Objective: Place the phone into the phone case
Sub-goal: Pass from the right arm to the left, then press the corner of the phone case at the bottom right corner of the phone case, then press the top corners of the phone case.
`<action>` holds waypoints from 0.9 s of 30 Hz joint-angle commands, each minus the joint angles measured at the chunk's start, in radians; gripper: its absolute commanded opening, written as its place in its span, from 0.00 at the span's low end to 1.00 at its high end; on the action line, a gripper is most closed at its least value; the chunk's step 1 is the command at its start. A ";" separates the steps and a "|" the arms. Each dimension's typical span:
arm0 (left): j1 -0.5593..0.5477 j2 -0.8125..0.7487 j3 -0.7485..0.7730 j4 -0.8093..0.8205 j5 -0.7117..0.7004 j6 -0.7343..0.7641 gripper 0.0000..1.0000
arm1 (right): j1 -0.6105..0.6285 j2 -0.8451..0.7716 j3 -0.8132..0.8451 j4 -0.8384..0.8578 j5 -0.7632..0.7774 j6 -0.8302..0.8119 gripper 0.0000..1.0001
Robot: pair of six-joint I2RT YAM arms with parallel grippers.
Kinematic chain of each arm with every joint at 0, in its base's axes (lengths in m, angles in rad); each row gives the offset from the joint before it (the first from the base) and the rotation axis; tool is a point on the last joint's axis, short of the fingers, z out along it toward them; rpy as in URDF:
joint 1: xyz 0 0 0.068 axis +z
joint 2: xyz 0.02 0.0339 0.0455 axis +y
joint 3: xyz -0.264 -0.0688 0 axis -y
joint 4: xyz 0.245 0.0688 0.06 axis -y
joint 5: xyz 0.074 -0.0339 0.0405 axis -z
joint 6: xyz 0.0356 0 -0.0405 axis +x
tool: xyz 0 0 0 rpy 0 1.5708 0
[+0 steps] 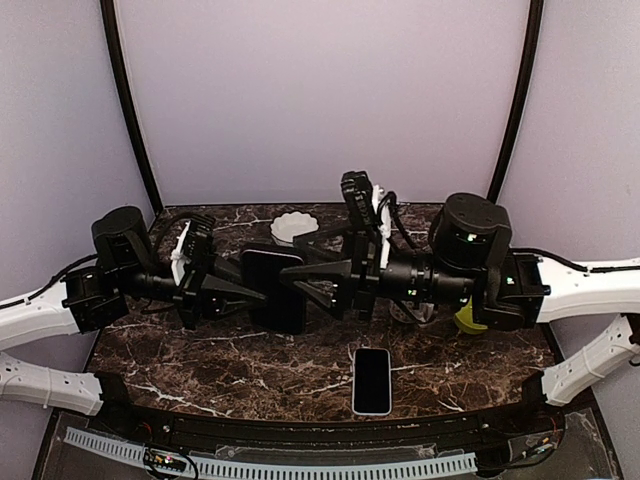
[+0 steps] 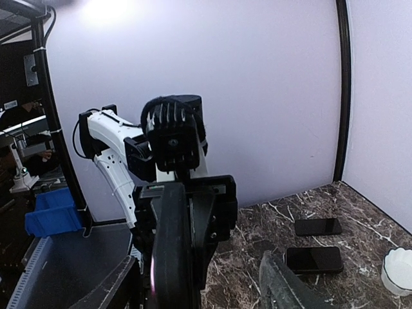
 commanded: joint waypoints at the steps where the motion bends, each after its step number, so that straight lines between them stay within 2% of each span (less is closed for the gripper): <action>1: -0.004 -0.053 -0.006 0.089 -0.008 0.004 0.00 | -0.007 -0.010 -0.097 0.072 0.010 0.056 0.64; 4: -0.004 -0.055 -0.005 0.093 -0.011 -0.001 0.00 | -0.008 0.002 -0.152 0.128 -0.023 0.075 0.64; 7: -0.004 -0.059 -0.006 0.087 -0.017 0.003 0.00 | -0.007 0.018 -0.177 0.167 -0.057 0.087 0.55; 10: -0.005 -0.061 -0.006 0.085 -0.024 0.006 0.00 | -0.010 0.029 -0.201 0.206 -0.048 0.098 0.35; 14: -0.004 -0.061 -0.006 0.085 -0.022 0.006 0.00 | -0.015 0.047 -0.201 0.217 -0.045 0.110 0.00; 20: -0.005 -0.058 -0.006 0.076 -0.027 0.017 0.00 | -0.022 0.049 -0.191 0.203 -0.048 0.116 0.00; 21: -0.004 -0.057 -0.007 0.073 -0.029 0.021 0.00 | -0.022 0.047 -0.186 0.189 -0.043 0.114 0.02; 23: -0.005 -0.056 -0.005 0.060 -0.038 0.035 0.00 | -0.023 0.041 -0.175 0.146 -0.026 0.110 0.35; 25: -0.006 -0.049 -0.002 0.034 -0.052 0.064 0.00 | -0.024 0.026 -0.150 0.055 -0.016 0.092 0.56; 27: -0.008 -0.040 0.003 0.001 -0.080 0.101 0.00 | -0.024 0.002 -0.110 -0.070 -0.009 0.050 0.65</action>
